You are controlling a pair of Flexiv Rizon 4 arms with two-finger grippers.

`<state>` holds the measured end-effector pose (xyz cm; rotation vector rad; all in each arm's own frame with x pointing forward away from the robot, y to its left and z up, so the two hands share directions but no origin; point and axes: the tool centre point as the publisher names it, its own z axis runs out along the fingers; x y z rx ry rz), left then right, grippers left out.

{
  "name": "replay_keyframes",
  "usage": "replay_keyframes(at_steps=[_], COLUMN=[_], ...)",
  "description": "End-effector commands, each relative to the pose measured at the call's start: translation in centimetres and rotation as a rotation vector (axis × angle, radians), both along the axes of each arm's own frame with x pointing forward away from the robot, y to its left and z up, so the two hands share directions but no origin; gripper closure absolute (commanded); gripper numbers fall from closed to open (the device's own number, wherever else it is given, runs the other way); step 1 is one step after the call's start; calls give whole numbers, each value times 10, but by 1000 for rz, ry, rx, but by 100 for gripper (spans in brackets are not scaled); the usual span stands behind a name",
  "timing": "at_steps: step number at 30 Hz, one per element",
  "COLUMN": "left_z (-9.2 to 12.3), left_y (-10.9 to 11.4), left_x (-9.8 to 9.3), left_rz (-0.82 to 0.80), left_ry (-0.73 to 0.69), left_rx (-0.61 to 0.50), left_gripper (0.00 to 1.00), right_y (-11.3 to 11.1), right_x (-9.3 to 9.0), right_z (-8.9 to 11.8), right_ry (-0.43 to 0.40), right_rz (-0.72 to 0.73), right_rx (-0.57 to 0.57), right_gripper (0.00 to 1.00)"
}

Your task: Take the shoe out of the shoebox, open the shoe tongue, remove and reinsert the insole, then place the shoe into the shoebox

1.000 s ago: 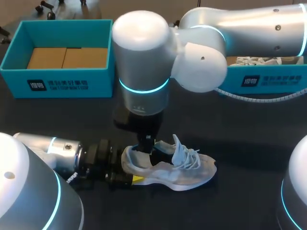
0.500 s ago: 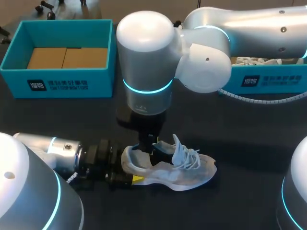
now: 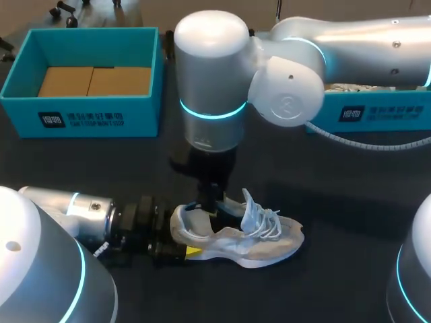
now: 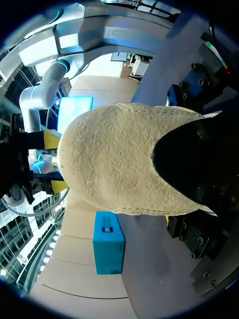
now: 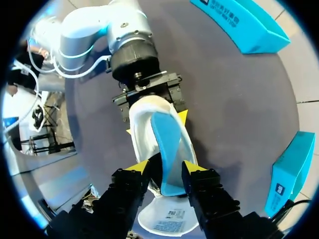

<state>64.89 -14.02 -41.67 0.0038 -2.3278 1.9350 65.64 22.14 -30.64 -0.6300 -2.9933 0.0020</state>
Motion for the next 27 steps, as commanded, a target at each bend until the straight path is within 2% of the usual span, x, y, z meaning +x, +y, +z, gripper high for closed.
replay_keyframes(at_steps=[1,2,3,4,5,27], left_z=[0,0,0,0,0,0], left_y=[-1,-1,-1,-1,-1,-1], left_x=[-1,-1,-1,-1,-1,-1], left_rz=[2,2,2,2,2,2], left_ry=[-2,-2,-2,-2,-2,-2], left_rx=[2,2,2,2,2,2], left_gripper=[100,100,100,100,100,100], right_y=[-9,-9,-9,-9,-9,-23], right_x=[-3,-4,-5,-5,-5,-5], right_z=[-7,-7,-8,-8,-8,-7], right_ry=[9,10,16,23,26,20], right_rz=[-8,-9,-10,-10,-7,317], right_rx=[25,26,28,29,31,202], right_gripper=[65,67,77,92,100,100])
